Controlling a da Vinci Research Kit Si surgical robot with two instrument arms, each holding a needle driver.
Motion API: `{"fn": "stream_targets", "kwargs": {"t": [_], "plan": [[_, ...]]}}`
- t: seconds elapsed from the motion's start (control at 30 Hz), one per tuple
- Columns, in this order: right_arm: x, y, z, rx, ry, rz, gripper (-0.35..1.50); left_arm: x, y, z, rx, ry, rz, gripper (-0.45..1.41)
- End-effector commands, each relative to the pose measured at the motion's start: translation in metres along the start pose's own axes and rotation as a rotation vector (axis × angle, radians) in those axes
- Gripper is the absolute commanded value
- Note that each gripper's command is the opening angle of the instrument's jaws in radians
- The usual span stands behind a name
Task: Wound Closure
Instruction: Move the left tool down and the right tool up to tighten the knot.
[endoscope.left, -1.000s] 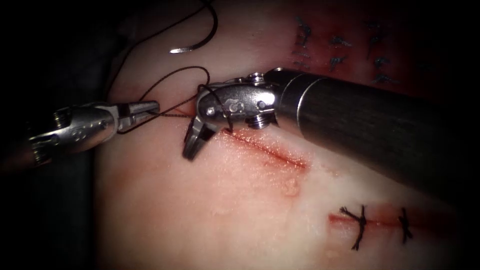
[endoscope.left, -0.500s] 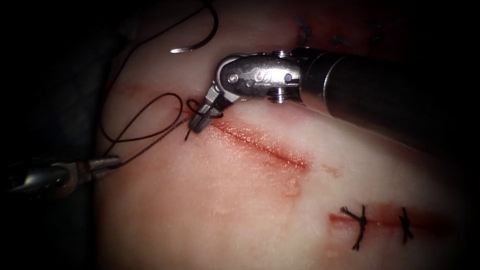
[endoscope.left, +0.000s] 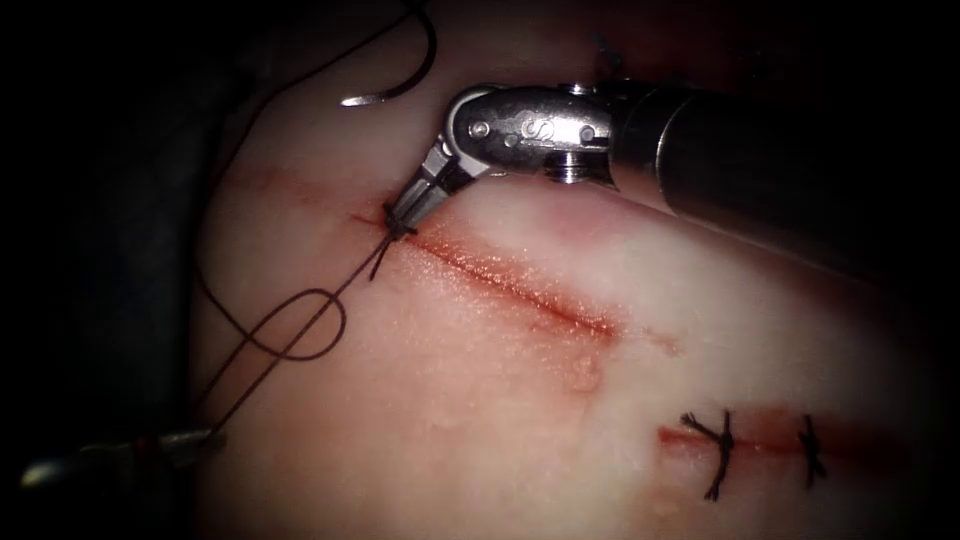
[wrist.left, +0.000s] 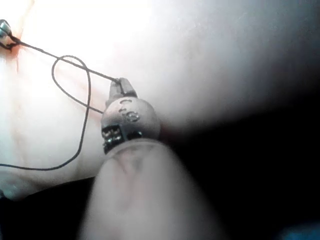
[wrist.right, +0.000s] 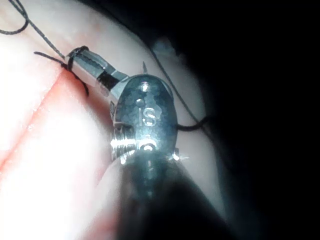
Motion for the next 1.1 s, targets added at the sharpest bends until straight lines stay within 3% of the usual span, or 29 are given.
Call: {"fn": "stream_targets", "kwargs": {"t": [0.03,0.67,1.1], "plan": [[-0.0003,0.0006,0.0000,0.000,-0.001,-0.003,-0.35,-0.0004,0.0002,0.0009,-0.001,0.000,0.000,-0.35],[-0.0017,0.0010,-0.0015,-0.034,-0.042,0.022,-0.35,-0.0025,0.0057,-0.0016,-0.031,-0.002,-0.019,-0.35],[-0.0020,0.0005,-0.0017,-0.050,-0.054,0.044,-0.35,-0.0035,0.0094,-0.0049,-0.048,-0.002,-0.036,-0.35]]}}
